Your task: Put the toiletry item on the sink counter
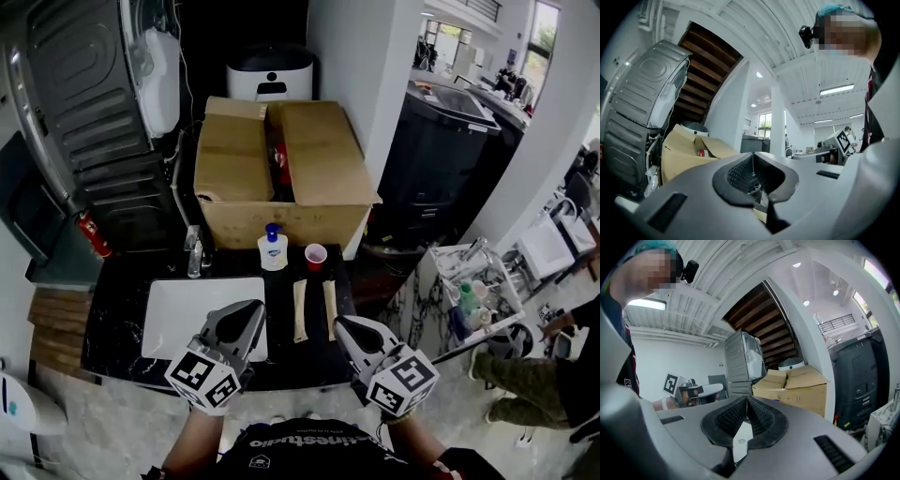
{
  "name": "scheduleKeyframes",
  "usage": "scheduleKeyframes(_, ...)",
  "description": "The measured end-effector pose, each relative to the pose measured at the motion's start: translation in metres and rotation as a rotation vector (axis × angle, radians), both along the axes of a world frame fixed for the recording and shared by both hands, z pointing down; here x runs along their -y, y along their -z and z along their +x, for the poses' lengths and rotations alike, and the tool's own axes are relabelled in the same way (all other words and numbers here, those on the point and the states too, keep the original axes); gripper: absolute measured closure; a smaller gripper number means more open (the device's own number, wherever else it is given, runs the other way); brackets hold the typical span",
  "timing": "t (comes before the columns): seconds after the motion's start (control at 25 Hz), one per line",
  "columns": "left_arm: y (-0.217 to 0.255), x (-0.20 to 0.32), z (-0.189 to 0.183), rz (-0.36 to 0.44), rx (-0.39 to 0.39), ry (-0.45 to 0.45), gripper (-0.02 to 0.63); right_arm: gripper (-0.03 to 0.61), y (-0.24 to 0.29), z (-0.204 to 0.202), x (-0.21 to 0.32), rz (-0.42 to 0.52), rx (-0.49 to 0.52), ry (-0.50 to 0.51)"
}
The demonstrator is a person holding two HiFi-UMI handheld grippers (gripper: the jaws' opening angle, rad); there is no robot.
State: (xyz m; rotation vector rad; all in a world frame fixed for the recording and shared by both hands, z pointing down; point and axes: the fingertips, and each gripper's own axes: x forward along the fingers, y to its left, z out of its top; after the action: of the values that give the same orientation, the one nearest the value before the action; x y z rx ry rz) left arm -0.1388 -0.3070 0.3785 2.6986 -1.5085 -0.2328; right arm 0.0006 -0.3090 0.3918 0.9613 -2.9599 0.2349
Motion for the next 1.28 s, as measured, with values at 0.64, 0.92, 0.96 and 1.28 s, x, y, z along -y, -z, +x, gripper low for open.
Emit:
scheduleKeyframes(0.64,-0.014,-0.014,0.018,0.015,0.097,-0.076,0.598,0.540,0.014,-0.010,-0.016,0.066,0.033,0.011)
scheduleKeyframes(0.92,-0.017,-0.013,0.019,0.007,0.092,-0.088,0.598,0.540,0.014,-0.011,-0.016,0.068,0.030,0.004)
scheduleKeyframes(0.96,-0.017,-0.013,0.021,0.005,0.091,-0.092,0.598,0.540,0.014,-0.011,-0.016,0.066,0.030,0.004)
scheduleKeyframes(1.28,-0.024,-0.012,0.026,-0.011,0.128,-0.101,0.598,0.540,0.012,-0.014,-0.014,0.059,0.020,-0.002)
